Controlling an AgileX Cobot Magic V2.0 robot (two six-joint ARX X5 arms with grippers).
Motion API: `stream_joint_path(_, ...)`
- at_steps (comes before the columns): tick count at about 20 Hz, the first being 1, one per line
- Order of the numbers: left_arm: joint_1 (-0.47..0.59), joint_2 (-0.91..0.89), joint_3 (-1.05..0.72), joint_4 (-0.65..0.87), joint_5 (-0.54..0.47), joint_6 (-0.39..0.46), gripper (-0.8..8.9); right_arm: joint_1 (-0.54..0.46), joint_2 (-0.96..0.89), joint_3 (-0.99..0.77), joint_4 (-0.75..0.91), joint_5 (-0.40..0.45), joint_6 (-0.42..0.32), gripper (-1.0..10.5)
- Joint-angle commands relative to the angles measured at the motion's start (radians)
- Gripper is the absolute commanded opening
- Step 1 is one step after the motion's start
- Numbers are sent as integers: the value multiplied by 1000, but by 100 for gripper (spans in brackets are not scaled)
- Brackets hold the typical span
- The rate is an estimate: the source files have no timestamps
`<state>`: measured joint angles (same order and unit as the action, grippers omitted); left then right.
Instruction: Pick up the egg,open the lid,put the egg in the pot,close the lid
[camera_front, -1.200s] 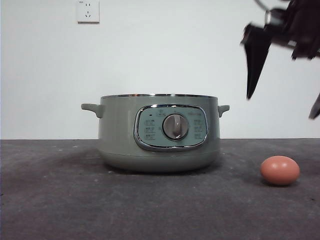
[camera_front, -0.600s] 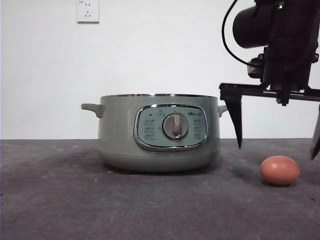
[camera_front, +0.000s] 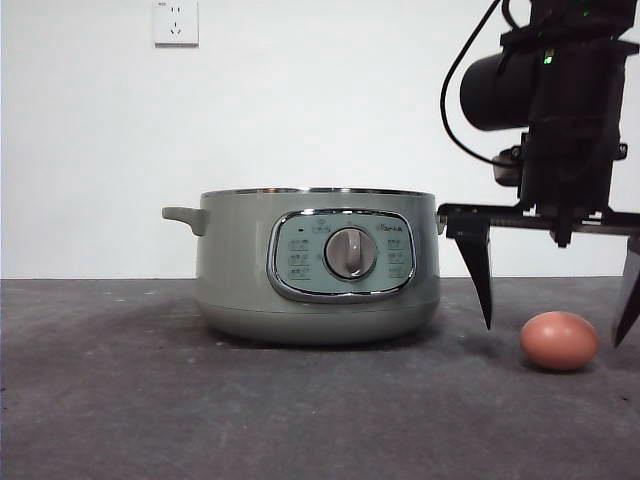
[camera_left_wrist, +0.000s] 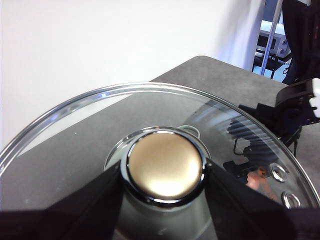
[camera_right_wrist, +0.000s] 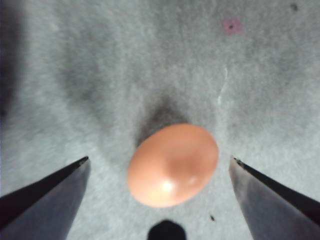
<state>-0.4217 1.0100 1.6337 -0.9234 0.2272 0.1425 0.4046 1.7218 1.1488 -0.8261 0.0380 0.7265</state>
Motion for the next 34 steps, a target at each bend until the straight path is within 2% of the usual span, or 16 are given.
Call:
stream_joint_path(1,-1,-21,6,35,8,19,-8,-1,19,-4,34,8,5,472)
stream_joint_path(8,-1,-24,6,26,8,24,-8,-22,45,-4,20,8,-8,460)
stream_joint_path(10,-1,-26,6,26,8,24,-8,-23,45,-4,21,13,-26,356)
stream_joint_path(13,-1,-25,6,26,7,24,-8,-23,45,-4,18,12,-31,317)
stream_joint_path(15,-1,-26,6,26,7,26,-8,-23,45,-4,16,11,-32,222)
stream_joint_path(21,-1,-26,6,26,7,26,-8,-19,45,-4,6,6,-39,221)
stream_joint_path(22,-1,-26,6,26,7,26,-8,-19,45,-4,6,6,-61,229)
stream_joint_path(24,-1,-26,6,26,8,26,-8,-19,45,-4,-8,12,-104,317)
stream_joint_path(26,-1,-25,6,27,8,26,-8,-18,45,-4,-18,16,-126,327)
stream_joint_path(34,-1,-19,6,27,7,27,-8,12,45,-4,-63,15,-114,313)
